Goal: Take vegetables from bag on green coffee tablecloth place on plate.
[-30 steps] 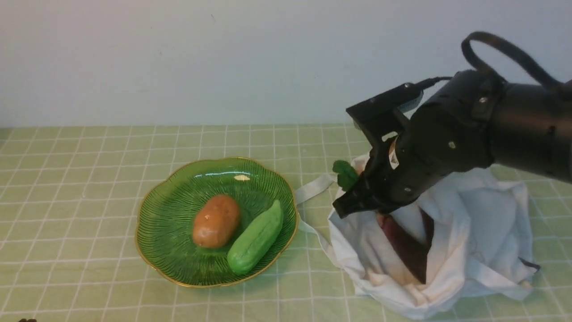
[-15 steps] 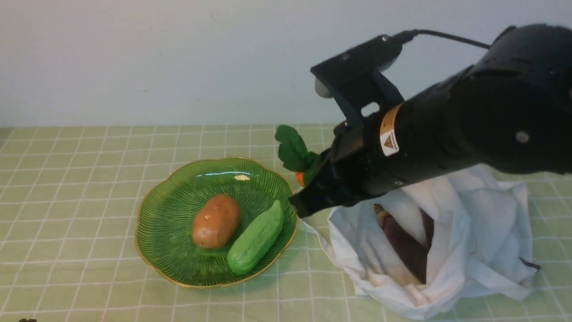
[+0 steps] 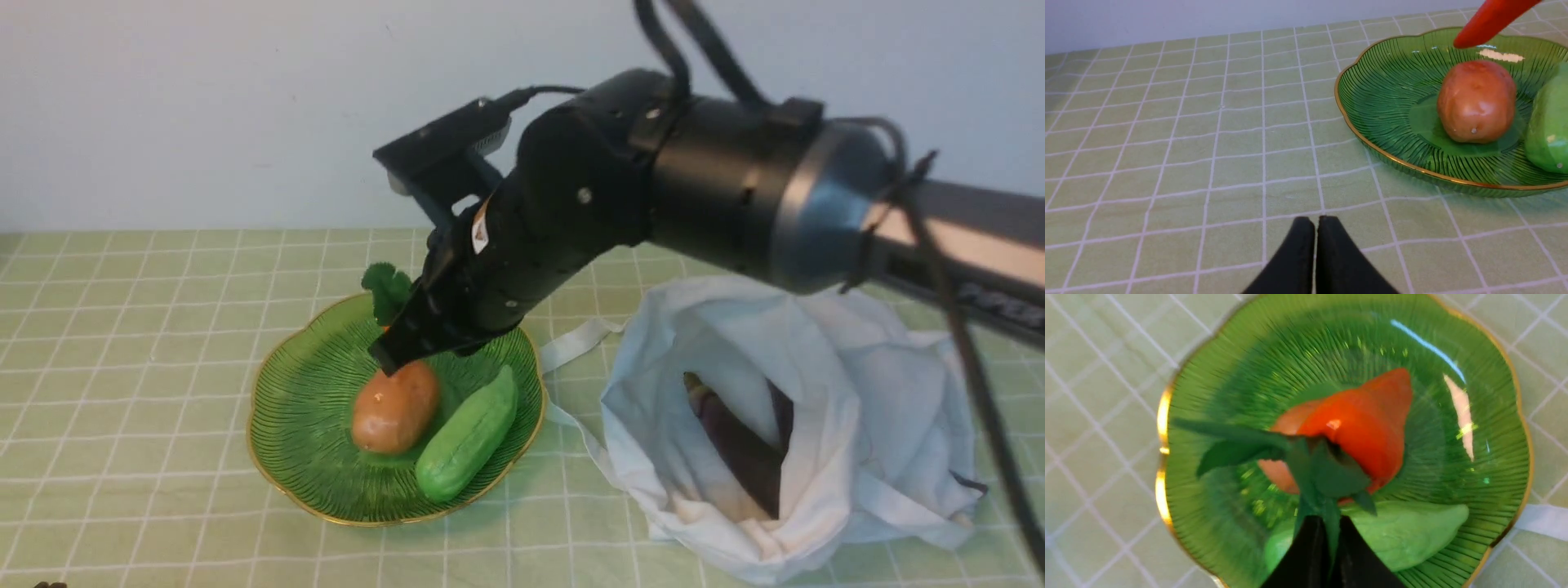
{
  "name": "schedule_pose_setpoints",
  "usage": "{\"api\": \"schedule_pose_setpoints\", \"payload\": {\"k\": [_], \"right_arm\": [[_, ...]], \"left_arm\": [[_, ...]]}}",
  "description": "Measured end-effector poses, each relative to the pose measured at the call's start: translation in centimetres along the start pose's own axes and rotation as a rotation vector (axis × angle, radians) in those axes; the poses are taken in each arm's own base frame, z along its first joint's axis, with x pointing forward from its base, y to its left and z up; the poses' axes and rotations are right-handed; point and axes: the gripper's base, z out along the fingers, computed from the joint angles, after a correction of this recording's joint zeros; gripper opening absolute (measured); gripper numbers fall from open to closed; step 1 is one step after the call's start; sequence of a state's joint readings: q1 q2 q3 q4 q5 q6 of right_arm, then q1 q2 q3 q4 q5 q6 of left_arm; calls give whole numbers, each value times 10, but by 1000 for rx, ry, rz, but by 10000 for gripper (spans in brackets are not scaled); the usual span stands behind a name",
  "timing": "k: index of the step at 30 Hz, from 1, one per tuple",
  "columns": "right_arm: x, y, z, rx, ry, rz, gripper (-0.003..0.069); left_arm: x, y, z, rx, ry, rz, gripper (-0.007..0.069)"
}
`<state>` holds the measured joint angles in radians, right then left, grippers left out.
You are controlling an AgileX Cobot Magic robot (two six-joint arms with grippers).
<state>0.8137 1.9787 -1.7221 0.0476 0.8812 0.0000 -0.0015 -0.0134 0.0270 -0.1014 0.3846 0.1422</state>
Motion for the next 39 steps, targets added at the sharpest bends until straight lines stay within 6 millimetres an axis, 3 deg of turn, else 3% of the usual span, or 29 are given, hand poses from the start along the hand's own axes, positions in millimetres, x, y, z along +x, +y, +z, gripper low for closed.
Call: {"api": "schedule_pose_setpoints", "payload": {"k": [4,8,11,13,18,19,20,21,24,28,30,33,34,35,36,38,39], "right_arm": [[6,-5,20,50,42,34,-4],[12,-7,39,67,82,79,46],[16,-7,47,70,101,90,112],[17,-7,49,71,111,95,226],[4,-7,29,75,122,123,443],[2,-6,26,74,117,125,450],[-7,-6,8,76,110,130,505],[-8,-6,5,76,109,131,510],[-19,-6,-33,87,105,127,549],[-28,-10,-77,132,48,78,504],[-24,-10,-105,135,16,82,413],[-6,-8,-151,119,-24,101,232],[-5,-8,-160,118,-39,103,208],[10,-9,-180,129,-53,120,120],[12,-9,-189,133,-70,121,97],[46,-14,-230,179,-129,154,13],[50,-15,-229,190,-126,158,10]], "left_arm": [[0,0,0,0,0,0,-5],[0,0,0,0,0,0,-5],[0,0,0,0,0,0,-5],[0,0,0,0,0,0,-5],[0,0,0,0,0,0,-5],[0,0,0,0,0,0,-5],[0,0,0,0,0,0,-5],[0,0,0,0,0,0,-5],[0,0,0,0,0,0,-5],[0,0,0,0,0,0,-5],[0,0,0,0,0,0,-5],[0,0,0,0,0,0,-5],[0,0,0,0,0,0,-5],[0,0,0,0,0,0,-5],[0,0,0,0,0,0,-5],[0,0,0,0,0,0,-5],[0,0,0,0,0,0,-5]]}}
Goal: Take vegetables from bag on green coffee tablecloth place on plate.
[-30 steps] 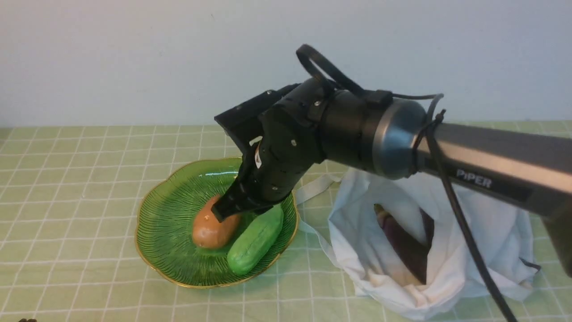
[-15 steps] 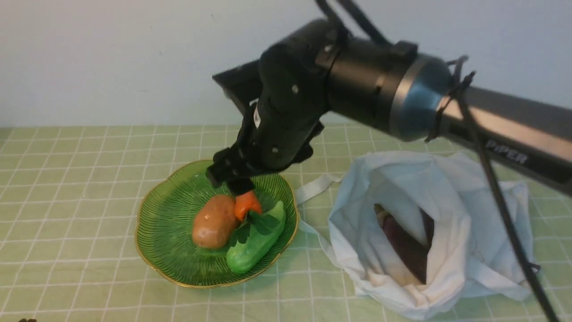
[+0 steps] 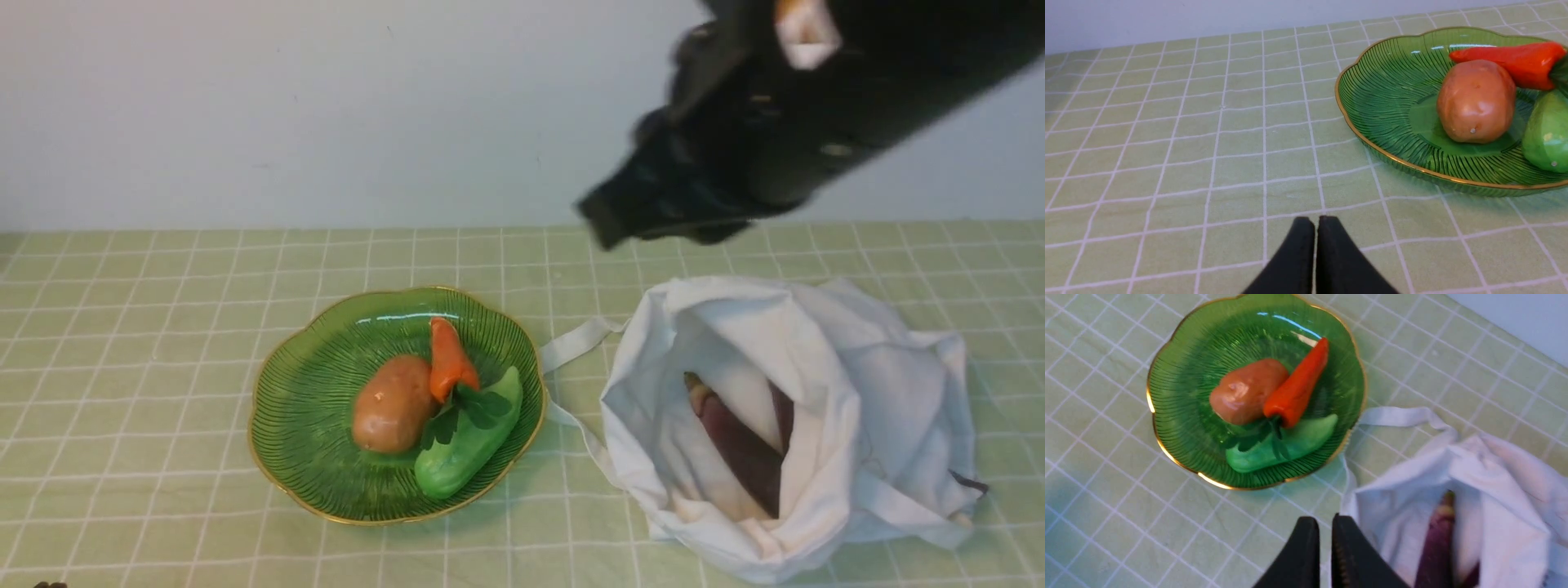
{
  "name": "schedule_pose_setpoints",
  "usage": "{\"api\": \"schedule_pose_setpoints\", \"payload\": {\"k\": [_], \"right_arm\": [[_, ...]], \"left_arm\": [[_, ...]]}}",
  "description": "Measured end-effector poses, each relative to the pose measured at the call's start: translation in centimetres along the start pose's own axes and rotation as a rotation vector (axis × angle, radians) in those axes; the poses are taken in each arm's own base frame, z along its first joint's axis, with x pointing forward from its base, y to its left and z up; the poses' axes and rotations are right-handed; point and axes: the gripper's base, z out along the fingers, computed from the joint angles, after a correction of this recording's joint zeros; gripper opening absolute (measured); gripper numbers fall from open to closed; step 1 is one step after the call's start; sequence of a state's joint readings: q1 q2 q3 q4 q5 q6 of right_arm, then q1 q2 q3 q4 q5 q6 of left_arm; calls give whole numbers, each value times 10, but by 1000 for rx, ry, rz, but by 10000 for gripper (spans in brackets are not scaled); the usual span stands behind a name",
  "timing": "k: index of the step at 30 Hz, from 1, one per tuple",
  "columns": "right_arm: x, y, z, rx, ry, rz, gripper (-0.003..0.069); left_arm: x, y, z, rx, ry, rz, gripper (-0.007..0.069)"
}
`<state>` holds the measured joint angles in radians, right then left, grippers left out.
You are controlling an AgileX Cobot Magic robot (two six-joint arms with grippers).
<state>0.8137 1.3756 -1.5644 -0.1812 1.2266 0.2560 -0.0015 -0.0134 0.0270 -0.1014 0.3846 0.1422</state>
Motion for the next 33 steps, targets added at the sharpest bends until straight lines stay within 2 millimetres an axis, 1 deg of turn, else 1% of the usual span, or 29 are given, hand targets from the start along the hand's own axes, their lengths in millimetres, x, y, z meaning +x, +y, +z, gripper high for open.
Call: {"api": "schedule_pose_setpoints", "payload": {"k": [1,2,3,4,5,7,8,9,10,12,16,21,30,33], "right_arm": [[11,-8,-19,19,-71,12,-2],[22,-13,-26,30,-104,23,-7],[29,-17,-38,30,-161,33,-10],[46,-24,-52,30,-247,52,-13],[60,-28,-62,13,-325,69,-13],[85,-32,-71,-23,-452,75,-14],[87,-33,-72,-27,-466,74,-14],[97,-34,-76,-51,-531,71,-14],[112,-35,-82,-88,-623,67,-15],[132,-35,-85,-137,-721,69,-15],[154,-36,-86,-188,-798,86,-15],[169,-38,-85,-196,-812,88,-15],[170,-37,-84,-208,-819,92,-15],[167,-35,-87,-214,-864,48,-15]], "left_arm": [[0,0,0,0,0,0,-5],[0,0,0,0,0,0,-5],[0,0,0,0,0,0,-5],[0,0,0,0,0,0,-5],[0,0,0,0,0,0,-5],[0,0,0,0,0,0,-5],[0,0,0,0,0,0,-5],[0,0,0,0,0,0,-5],[0,0,0,0,0,0,-5],[0,0,0,0,0,0,-5],[0,0,0,0,0,0,-5],[0,0,0,0,0,0,-5],[0,0,0,0,0,0,-5],[0,0,0,0,0,0,-5]]}}
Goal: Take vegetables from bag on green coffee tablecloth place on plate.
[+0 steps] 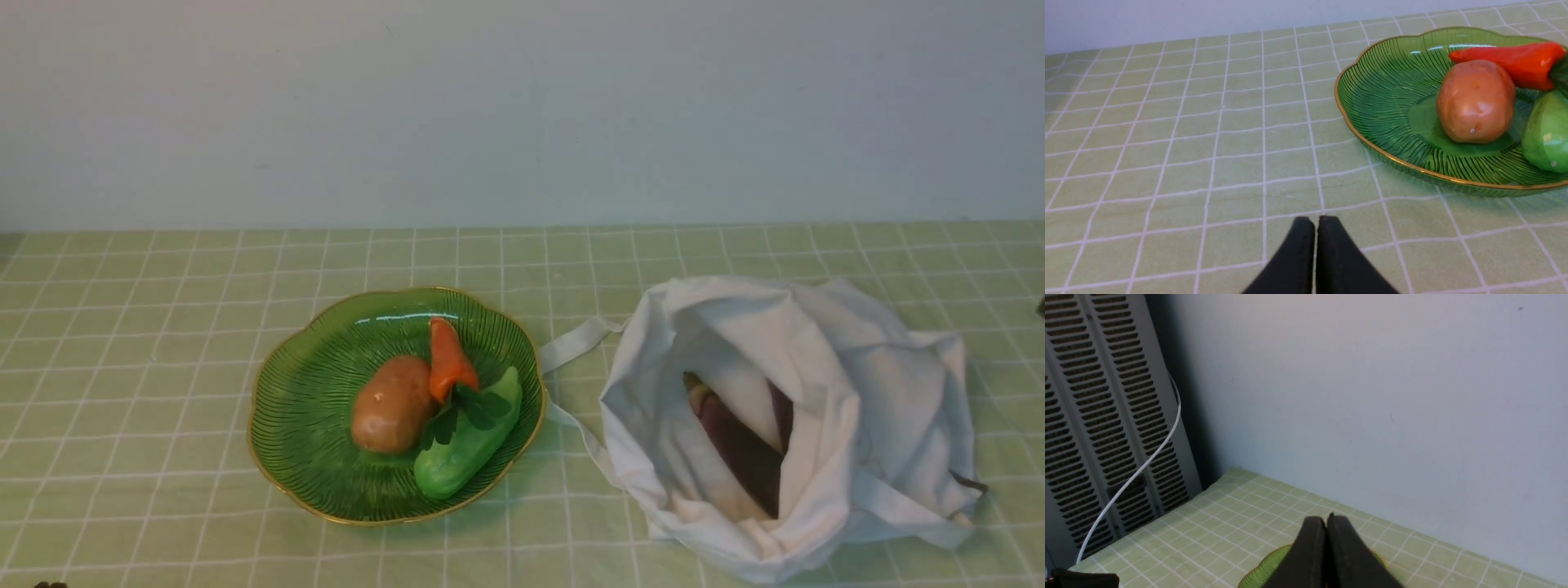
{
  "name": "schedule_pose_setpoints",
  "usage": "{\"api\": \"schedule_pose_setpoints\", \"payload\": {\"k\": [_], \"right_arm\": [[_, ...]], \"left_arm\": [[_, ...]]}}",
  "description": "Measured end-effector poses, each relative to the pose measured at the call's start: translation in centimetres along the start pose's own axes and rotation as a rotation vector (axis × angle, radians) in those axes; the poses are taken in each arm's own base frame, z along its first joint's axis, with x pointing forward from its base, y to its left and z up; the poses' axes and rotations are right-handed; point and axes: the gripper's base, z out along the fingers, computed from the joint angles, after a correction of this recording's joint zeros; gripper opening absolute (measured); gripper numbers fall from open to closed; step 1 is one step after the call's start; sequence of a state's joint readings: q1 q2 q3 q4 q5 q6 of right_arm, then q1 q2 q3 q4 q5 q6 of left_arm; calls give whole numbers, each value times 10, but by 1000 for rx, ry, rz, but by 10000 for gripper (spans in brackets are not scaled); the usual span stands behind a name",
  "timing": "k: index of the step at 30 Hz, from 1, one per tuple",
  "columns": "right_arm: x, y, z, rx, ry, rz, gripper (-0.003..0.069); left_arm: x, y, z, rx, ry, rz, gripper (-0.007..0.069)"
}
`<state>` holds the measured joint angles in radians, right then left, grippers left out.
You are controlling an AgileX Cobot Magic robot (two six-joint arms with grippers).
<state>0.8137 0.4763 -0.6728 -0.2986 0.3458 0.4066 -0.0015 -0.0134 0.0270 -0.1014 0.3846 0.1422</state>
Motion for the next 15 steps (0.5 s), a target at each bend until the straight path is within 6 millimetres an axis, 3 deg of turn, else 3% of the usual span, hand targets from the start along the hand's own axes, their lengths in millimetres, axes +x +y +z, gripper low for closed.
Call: {"api": "schedule_pose_setpoints", "payload": {"k": [10,15], "right_arm": [[-3,7,0,-77,-41,-176,-15],[-2,1,-7,-16,-60,-195,-15]], "left_arm": [[0,0,0,0,0,0,-5],[0,0,0,0,0,0,-5]]}}
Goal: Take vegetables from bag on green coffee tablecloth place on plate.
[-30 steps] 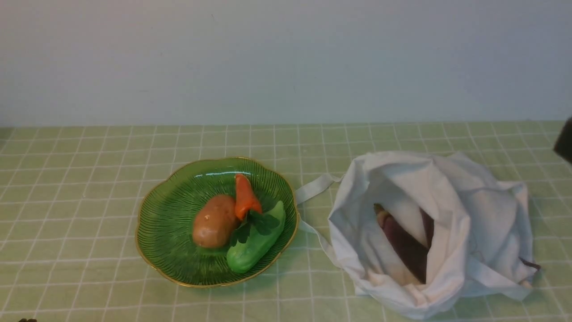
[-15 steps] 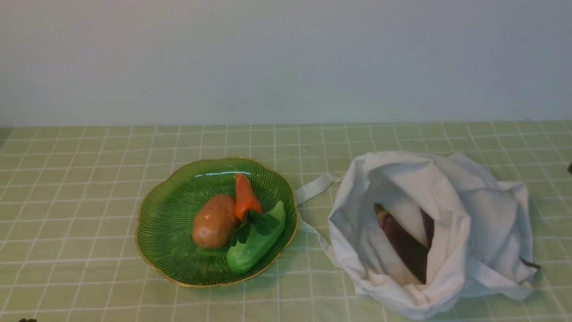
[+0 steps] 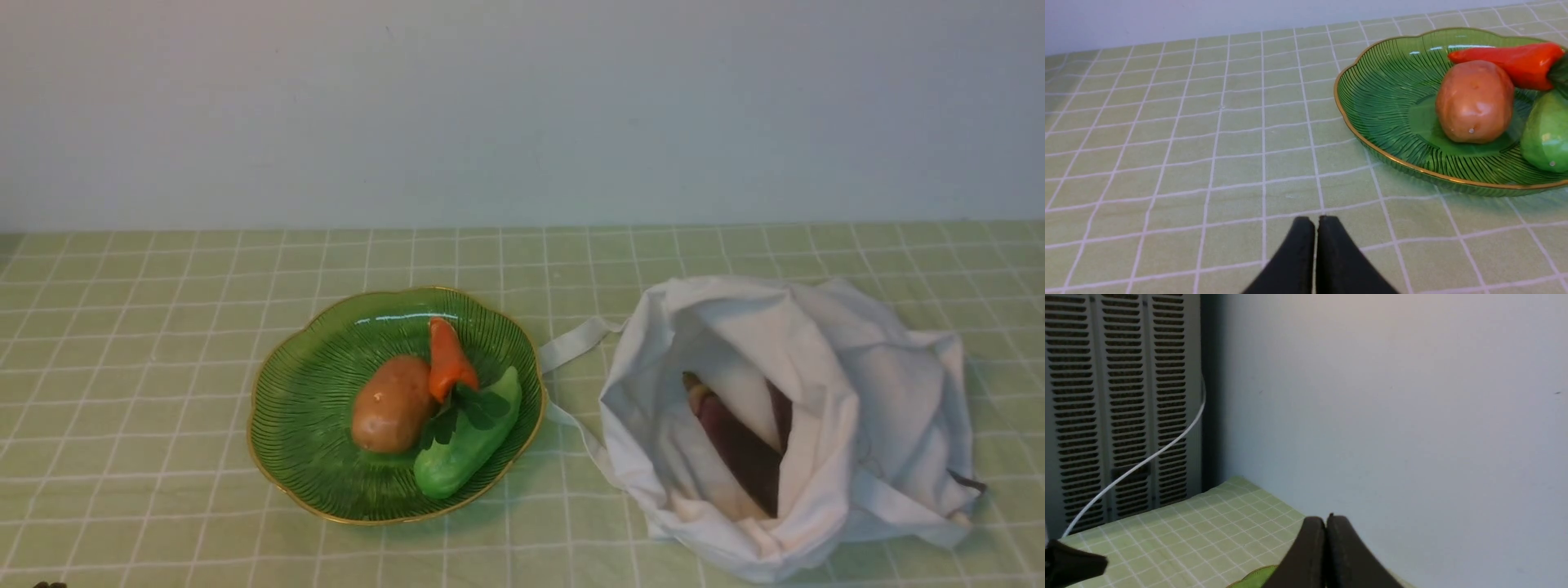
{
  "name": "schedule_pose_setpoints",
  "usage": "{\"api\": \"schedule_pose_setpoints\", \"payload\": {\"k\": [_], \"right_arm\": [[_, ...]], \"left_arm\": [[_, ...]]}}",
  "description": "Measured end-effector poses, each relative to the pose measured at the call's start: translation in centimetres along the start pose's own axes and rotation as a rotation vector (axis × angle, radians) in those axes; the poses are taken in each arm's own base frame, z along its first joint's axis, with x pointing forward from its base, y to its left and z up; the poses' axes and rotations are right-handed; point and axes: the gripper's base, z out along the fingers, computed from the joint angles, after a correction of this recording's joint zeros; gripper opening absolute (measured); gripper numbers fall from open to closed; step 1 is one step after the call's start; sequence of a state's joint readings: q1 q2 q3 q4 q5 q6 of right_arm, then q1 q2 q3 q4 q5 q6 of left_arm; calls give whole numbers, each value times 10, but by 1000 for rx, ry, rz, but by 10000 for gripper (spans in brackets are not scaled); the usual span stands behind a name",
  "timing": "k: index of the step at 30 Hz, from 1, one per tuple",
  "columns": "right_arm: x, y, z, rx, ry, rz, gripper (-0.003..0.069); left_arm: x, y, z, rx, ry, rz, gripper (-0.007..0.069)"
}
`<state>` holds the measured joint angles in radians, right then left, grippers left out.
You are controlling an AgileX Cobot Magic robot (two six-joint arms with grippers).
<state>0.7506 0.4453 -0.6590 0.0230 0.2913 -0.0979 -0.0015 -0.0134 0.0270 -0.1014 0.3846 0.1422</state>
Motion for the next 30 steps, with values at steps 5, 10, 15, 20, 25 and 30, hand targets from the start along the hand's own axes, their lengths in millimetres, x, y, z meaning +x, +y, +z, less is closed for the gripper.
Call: {"api": "schedule_pose_setpoints", "payload": {"k": [5,10,15,20,25,30], "right_arm": [[30,-18,-7,238,78,-23,-15],[85,-27,-25,459,187,-20,-15],[153,-22,-50,595,272,-1,-15],[199,-16,-63,649,350,37,-15],[200,-16,-64,660,354,57,-15],[201,-16,-64,665,353,61,-15]], "left_arm": [[0,0,0,0,0,0,-5],[0,0,0,0,0,0,-5],[0,0,0,0,0,0,-5],[0,0,0,0,0,0,-5],[0,0,0,0,0,0,-5],[0,0,0,0,0,0,-5]]}}
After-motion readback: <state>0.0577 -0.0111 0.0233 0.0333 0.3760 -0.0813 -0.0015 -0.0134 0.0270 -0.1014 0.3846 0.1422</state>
